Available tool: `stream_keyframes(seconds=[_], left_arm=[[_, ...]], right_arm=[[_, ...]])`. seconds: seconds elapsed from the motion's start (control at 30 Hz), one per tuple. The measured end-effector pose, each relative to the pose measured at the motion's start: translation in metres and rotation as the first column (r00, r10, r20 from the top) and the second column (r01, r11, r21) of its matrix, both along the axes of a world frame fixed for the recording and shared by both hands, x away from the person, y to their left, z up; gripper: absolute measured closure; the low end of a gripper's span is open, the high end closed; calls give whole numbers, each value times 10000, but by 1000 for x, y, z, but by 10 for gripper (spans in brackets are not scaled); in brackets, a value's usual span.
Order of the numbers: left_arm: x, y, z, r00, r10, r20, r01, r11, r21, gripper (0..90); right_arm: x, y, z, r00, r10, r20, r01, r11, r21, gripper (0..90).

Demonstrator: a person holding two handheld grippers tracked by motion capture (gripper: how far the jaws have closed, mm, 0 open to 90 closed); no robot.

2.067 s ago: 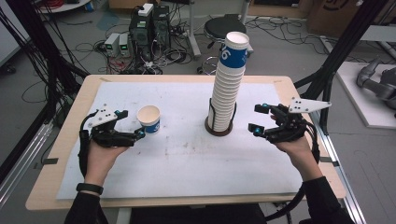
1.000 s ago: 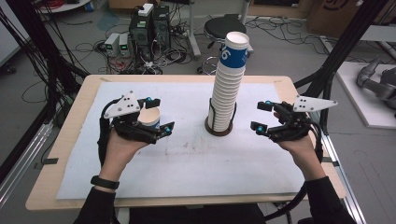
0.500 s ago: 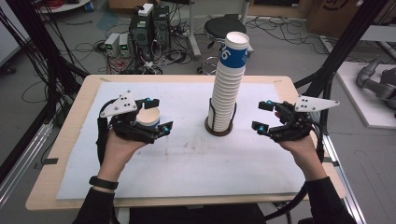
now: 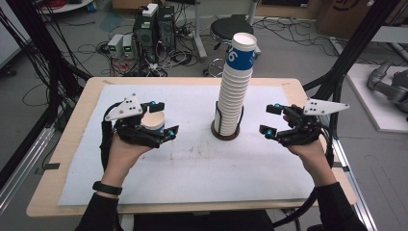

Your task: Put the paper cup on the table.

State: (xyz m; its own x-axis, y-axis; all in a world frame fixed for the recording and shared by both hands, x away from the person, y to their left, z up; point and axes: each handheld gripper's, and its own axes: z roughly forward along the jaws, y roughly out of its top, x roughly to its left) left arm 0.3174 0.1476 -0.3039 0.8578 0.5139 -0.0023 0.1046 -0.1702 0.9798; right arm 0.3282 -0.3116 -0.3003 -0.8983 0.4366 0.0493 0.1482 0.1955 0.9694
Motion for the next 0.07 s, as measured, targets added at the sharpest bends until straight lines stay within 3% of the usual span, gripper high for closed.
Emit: stream_keyframes(seconds=[0.07], left_arm=[[0, 0, 1, 10000, -7, 29, 7, 10000, 16, 100]], right_arm=[[0, -1, 0, 10000, -18, -6, 18, 10000, 37, 187]])
